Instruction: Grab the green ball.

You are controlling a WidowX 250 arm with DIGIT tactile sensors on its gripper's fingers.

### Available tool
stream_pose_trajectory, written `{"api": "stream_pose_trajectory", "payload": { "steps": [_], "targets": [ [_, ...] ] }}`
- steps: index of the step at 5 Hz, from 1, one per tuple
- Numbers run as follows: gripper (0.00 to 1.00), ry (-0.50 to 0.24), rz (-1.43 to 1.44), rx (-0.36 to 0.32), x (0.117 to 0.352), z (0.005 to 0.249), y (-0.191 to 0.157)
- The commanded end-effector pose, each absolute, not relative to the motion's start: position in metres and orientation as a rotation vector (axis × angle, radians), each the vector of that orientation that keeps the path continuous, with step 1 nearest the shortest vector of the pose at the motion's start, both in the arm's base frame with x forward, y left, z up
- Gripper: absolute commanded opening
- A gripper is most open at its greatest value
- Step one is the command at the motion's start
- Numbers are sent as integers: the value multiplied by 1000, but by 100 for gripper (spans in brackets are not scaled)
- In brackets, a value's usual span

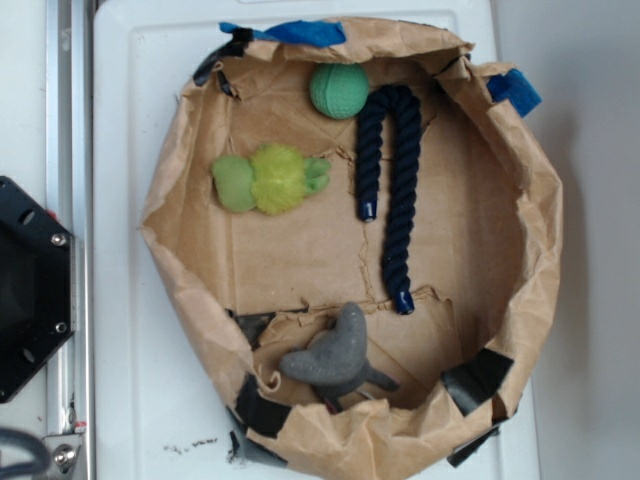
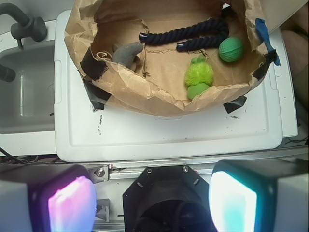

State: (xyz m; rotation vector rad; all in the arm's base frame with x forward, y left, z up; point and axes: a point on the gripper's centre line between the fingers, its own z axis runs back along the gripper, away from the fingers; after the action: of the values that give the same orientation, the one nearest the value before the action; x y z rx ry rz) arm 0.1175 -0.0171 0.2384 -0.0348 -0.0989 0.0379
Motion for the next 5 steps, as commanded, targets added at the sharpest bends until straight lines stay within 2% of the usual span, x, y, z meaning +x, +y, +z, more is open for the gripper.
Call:
{"api": "stream_pose_trajectory", "payload": {
  "steps": [1,2,3,4,5],
  "targets": [
    [100,-99,38,-35,118,238,-17],
    [100,-109,90,-41,155,234,-12],
    [100,-140,216,-32,202,215,-1],
    [100,-176,424,-39,232,194,10],
    [100,-203,675,-39,251,170,23]
  ]
}}
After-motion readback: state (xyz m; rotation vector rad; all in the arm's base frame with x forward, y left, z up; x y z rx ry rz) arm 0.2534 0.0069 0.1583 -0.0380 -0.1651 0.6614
